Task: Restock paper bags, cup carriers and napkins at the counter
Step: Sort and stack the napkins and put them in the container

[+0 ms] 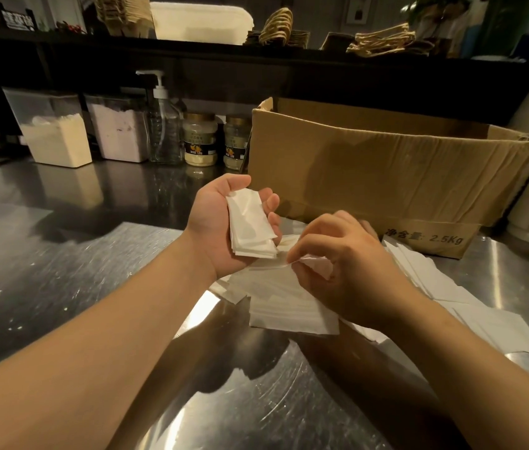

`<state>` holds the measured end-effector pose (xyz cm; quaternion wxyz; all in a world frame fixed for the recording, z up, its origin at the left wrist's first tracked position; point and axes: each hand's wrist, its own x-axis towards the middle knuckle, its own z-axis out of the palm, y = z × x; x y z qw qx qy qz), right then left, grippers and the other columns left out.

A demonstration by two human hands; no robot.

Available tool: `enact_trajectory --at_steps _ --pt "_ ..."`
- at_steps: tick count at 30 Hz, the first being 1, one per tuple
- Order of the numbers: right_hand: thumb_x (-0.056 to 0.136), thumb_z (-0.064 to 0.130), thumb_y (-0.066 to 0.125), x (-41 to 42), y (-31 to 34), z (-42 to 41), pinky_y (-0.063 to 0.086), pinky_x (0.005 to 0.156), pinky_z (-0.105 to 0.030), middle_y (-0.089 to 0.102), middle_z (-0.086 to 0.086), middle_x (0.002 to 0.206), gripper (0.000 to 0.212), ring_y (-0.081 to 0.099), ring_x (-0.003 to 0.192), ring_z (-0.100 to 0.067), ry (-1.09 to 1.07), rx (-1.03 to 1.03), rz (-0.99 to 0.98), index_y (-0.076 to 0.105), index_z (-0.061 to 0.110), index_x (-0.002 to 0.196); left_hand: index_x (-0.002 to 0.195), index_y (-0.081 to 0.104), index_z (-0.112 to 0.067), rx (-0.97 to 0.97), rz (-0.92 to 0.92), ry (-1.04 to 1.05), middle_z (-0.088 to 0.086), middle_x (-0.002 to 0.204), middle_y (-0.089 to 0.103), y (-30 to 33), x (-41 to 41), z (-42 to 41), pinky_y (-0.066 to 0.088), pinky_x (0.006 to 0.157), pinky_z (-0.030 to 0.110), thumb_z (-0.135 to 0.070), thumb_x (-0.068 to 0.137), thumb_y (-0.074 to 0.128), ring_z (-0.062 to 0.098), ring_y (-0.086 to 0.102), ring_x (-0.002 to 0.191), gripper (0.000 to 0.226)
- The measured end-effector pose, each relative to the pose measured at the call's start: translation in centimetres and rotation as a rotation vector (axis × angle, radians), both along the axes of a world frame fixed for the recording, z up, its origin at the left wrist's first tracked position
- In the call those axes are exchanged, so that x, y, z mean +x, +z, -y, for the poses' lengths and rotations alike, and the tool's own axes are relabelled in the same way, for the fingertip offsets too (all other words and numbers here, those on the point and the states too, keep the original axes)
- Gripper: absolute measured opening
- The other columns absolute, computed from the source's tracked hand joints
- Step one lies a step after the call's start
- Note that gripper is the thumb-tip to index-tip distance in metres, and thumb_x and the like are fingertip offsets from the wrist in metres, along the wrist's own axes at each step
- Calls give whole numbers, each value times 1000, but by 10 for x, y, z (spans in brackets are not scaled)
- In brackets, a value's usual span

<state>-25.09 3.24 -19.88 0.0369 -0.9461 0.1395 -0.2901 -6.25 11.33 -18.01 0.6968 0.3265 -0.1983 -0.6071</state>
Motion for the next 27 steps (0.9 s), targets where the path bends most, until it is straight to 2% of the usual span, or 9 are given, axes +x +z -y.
enact_trajectory --at_steps 3,7,10,11,13,17,20,24,27 --pt "92 38 65 -4 7 -2 43 91 -40 60 17 105 3 49 106 -11 90 116 127 67 39 93 123 54 -17 12 22 -5 5 95 66 0 0 0 49 72 31 -39 78 60 18 58 75 50" --pt "91 46 55 -7 19 -6 51 86 -20 63 28 101 12 60 105 -6 254 359 170 65 43 96 127 57 -14 29 55 -29 9 103 66 2 0 -1 50 82 33 -35 77 65 21 60 86 55" --pt "88 33 60 -8 21 -5 57 89 -30 68 18 111 17 63 110 -12 317 688 167 73 38 98 124 58 -14 23 161 -147 11 103 64 4 -4 -4 45 98 38 -31 77 65 24 60 94 51" --pt "86 29 62 -9 22 -4 59 88 -33 69 13 113 20 65 110 -15 329 786 182 73 34 103 116 59 -14 24 231 -189 11 99 65 6 -6 -4 46 98 39 -30 77 64 25 60 93 43" --pt "84 24 66 -12 27 -3 62 84 -35 72 6 109 23 69 104 -17 317 907 228 71 26 106 109 62 -15 81 344 -192 10 92 68 7 -9 -6 52 88 40 -31 77 58 26 64 86 36" --pt "80 25 68 -16 39 -5 58 73 -25 75 2 92 11 69 90 -16 373 917 338 79 27 83 110 66 -13 120 382 -249 9 95 69 8 -16 -8 50 84 39 -33 79 58 25 66 83 37" --pt "78 25 70 -16 41 -7 56 70 -21 72 9 84 13 67 81 -10 343 882 387 74 24 91 110 63 -18 149 452 -267 7 88 70 5 -24 -6 51 79 37 -45 78 58 23 67 77 42" --pt "69 35 75 -11 33 -10 58 70 -23 71 10 89 31 68 86 -13 244 840 405 65 22 95 117 64 -22 127 472 -351 8 91 73 2 -33 -6 61 74 38 -52 80 53 26 71 80 49" --pt "68 37 75 -8 26 -13 58 64 -24 69 11 89 30 67 87 -15 190 857 461 62 25 93 118 64 -22 137 468 -390 9 90 75 1 -36 -6 62 75 39 -57 80 51 27 73 79 53"
